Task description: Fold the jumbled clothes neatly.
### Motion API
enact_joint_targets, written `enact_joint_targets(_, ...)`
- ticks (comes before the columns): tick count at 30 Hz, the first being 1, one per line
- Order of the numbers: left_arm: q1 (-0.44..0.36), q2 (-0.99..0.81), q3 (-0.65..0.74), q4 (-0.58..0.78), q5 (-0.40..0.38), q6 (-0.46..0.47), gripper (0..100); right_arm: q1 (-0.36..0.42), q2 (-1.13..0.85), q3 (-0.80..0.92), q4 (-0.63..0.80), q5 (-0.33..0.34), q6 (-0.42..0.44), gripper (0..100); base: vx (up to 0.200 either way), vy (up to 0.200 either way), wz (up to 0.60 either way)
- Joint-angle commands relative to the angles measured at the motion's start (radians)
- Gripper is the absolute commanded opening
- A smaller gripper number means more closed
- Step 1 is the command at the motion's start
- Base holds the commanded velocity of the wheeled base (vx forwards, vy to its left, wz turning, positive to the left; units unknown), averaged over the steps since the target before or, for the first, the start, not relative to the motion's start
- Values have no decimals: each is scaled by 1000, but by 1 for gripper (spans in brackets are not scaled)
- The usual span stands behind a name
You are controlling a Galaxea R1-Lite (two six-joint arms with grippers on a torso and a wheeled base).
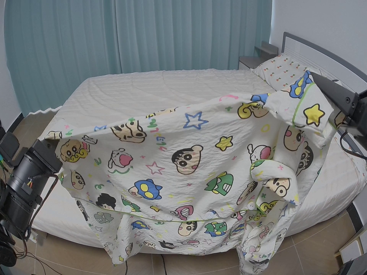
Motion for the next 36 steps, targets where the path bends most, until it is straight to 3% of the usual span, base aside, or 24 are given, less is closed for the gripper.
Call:
enact_joint_targets(1, -17, 21, 59, 1, 0, -4, 0, -95, 82, 36, -9, 36, 1, 0, 0, 0, 0)
enact_joint_targets(11, -16, 150, 45, -2, 1, -8, 0, -189, 175, 61, -10, 123, 0, 0, 0, 0, 0)
enact_joint_targets(19, 9, 269, -59, -4, -2, -7, 0, -239, 260, 35, -10, 197, -45, 0, 200, 0, 0)
enact_joint_targets(36, 115, 532, -281, -1, -8, 0, 0, -279, 445, -100, -18, 206, -83, 0, 200, 0, 0)
